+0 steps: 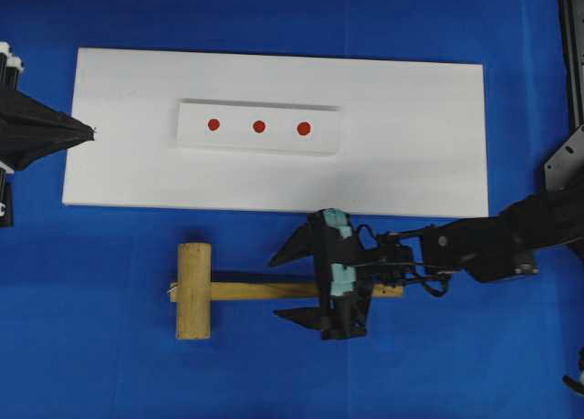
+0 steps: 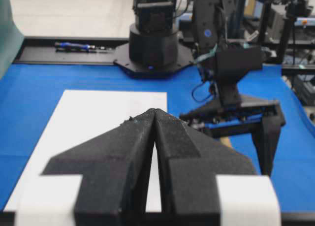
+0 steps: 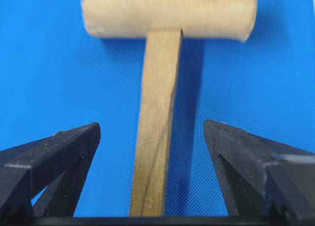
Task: Hit the mark with a hammer.
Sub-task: 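Reach the right gripper to the wooden mallet handle and grasp it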
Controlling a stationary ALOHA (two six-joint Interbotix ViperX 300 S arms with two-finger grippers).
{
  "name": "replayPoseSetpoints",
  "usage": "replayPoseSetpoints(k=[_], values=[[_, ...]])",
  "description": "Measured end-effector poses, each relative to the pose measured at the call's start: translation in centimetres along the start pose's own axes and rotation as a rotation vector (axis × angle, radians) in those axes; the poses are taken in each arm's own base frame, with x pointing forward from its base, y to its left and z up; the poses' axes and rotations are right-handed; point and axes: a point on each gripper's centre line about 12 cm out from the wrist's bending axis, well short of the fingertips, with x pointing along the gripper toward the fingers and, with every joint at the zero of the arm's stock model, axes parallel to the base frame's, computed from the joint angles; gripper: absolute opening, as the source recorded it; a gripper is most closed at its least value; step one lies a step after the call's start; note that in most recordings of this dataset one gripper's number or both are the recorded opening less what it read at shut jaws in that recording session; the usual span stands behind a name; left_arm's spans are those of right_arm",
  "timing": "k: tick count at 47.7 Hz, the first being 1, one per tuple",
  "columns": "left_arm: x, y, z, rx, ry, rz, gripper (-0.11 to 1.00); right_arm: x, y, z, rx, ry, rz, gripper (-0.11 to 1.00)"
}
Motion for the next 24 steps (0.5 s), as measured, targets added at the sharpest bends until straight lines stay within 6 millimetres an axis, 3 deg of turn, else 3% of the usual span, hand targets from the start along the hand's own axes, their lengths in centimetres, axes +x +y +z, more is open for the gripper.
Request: replayPoseSetpoints(k=[11, 16, 24], values=[[-0.1, 0.0, -0.3, 0.0, 0.008, 0.0, 0.0, 1.7, -0.6, -1.4, 0.032, 0.033, -0.033, 0.87], [-0.1, 0.0, -0.3, 0.0, 0.008, 0.0, 0.0, 1.8, -0.5, -1.4, 0.031, 0.033, -0.031, 0.81], [-0.1, 0.0, -0.3, 0.0, 0.006, 0.0, 0.0, 2.1, -0.4, -1.5, 0.021, 0.033, -0.03, 0.33]])
